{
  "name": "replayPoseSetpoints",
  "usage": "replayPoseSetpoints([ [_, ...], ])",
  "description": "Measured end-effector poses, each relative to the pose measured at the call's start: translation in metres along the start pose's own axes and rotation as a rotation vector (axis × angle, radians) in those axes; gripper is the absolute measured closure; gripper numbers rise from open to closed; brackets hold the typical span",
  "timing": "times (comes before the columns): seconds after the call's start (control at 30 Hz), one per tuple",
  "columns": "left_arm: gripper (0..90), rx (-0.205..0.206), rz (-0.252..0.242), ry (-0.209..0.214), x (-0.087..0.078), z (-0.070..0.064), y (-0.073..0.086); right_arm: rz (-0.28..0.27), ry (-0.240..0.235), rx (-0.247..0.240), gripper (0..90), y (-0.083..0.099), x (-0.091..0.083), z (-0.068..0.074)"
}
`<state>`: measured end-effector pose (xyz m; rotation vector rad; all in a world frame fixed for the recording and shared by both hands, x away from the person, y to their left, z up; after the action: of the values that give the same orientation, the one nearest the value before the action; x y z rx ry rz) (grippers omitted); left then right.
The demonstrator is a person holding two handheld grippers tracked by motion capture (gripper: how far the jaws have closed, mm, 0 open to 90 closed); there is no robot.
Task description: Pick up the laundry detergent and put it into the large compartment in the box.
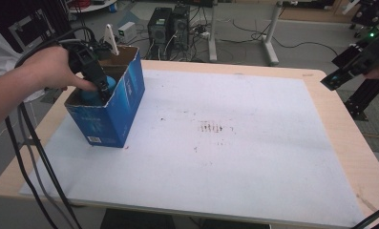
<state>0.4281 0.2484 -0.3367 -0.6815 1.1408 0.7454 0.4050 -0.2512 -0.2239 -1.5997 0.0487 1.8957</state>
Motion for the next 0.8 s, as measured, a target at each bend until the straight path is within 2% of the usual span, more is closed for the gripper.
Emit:
replayPoseSetpoints([
  [0.4,36.4,0.015,-0.003,0.006,0.0003,0.0001,0.0009,0.0,0.0,0.007,12.0,0.002,0.0004,0.0007],
  [0.8,35.3,0.001,-0.007,0.007,-0.0022,0.0017,0.0007,-0.002,0.0,0.005,12.0,0.0015,0.0007,0.0007],
])
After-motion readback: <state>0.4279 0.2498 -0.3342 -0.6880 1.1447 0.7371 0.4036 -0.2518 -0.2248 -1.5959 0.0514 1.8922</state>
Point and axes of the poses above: each handheld gripper's, and its own axes: x roughly forward along the jaws, y roughly out of its underside, z roughly to its left, the point moved 6 cm from there along x, roughly forward along the jaws, and after that the axes turned 15 degrees about -y, right-handed, at the moved point
